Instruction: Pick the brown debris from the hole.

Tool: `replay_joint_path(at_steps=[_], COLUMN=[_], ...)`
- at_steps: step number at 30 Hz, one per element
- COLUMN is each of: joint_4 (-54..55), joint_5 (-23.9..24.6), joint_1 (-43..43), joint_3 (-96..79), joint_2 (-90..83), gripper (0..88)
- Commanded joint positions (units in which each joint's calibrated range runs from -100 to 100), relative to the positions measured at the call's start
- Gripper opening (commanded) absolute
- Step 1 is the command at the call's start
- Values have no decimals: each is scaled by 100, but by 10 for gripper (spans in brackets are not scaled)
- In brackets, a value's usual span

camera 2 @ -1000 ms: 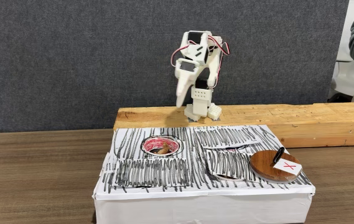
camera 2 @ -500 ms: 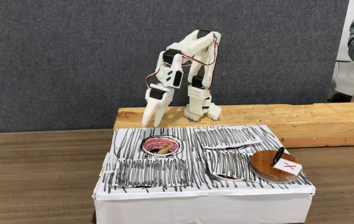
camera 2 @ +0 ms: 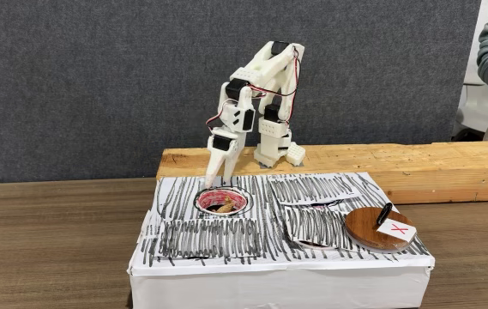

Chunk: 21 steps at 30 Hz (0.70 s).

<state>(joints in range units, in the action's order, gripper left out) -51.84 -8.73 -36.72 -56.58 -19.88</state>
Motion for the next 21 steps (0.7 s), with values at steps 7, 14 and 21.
replay_joint_path(at_steps=[7,14,21], joint_4=[64,72,232], joint_5=[27,27,203], joint_1=[858,865,741], joint_3=[-59,-68,48], joint_2=[12,20,690], gripper=[356,356,356])
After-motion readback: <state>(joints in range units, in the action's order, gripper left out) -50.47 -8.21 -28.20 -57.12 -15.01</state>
